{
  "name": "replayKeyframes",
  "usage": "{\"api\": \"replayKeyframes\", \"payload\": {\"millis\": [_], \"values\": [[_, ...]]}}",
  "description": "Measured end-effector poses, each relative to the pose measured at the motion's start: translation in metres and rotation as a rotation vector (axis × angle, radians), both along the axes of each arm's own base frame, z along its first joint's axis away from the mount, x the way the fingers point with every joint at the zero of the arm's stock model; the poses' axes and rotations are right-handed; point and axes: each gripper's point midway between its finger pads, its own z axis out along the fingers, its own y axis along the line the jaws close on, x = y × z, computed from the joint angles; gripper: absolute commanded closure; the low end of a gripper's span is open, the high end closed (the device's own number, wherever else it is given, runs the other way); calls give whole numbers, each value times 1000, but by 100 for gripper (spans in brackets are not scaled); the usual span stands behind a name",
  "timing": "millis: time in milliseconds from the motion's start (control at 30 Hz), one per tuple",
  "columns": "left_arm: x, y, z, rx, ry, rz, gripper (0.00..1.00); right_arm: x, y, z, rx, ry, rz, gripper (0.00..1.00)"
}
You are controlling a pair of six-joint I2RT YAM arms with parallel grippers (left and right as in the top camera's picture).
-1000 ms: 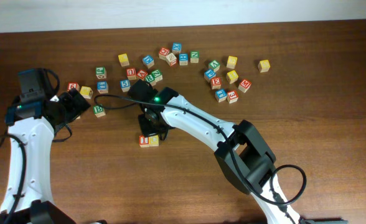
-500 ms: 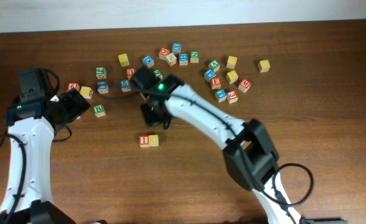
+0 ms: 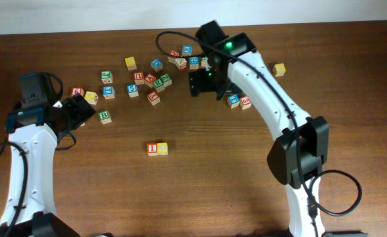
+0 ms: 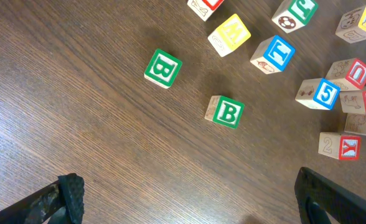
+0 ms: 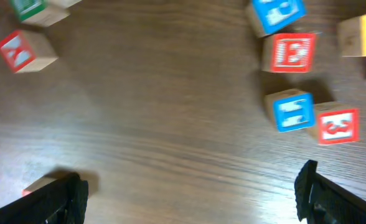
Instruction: Spell out ICRA
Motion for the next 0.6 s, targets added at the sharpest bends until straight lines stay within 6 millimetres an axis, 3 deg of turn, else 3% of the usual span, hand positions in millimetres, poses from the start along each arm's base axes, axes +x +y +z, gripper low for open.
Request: {"api": "replayKeyframes", "payload": {"millis": [167,600], "values": [[0,0,0,0,0,0,1,9,-19,0,0,-1,-42,2],[0,0,0,0,0,0,1,9,-20,0,0,-1,-44,1]]}}
